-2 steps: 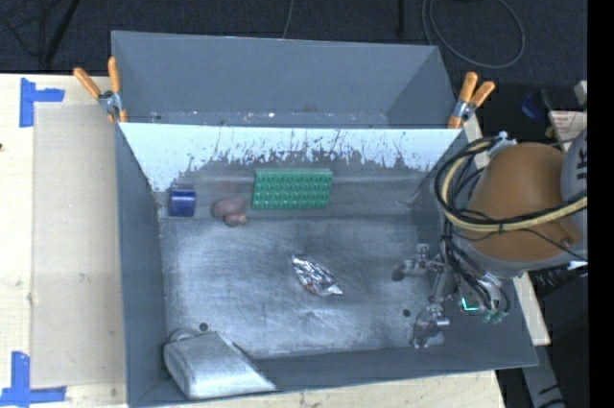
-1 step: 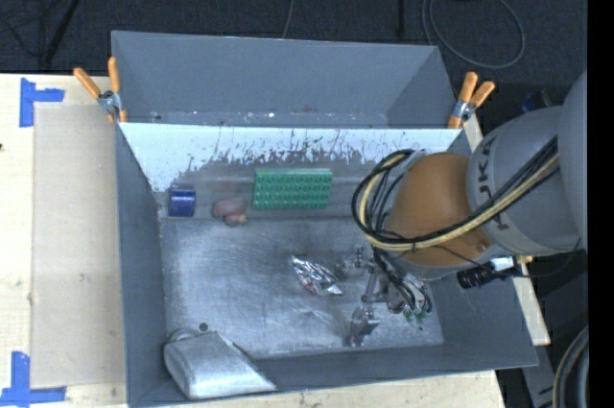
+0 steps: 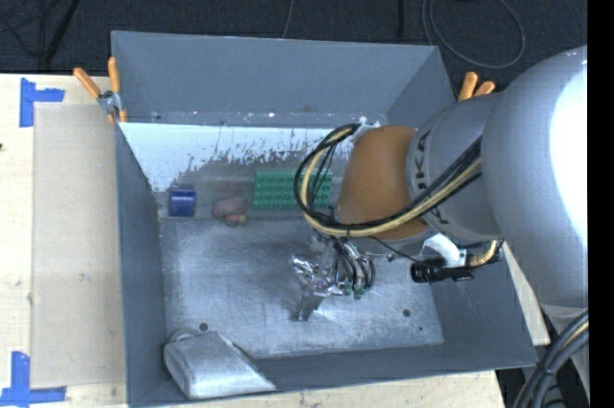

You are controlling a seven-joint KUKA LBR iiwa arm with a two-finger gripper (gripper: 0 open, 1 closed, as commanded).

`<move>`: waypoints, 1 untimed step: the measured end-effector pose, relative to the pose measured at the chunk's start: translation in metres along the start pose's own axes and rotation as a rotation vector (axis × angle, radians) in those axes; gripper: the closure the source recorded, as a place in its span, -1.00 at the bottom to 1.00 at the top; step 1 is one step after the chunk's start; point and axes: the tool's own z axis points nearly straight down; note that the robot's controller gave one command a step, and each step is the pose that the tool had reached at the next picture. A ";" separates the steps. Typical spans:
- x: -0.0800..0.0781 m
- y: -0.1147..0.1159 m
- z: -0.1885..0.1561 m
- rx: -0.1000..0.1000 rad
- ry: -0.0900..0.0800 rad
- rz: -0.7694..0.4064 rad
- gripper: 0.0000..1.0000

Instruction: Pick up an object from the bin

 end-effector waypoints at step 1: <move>-0.002 0.001 -0.002 -0.002 -0.005 -0.003 1.00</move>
Offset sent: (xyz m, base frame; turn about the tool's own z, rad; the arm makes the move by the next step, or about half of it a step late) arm 0.0000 0.0000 0.0000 0.0000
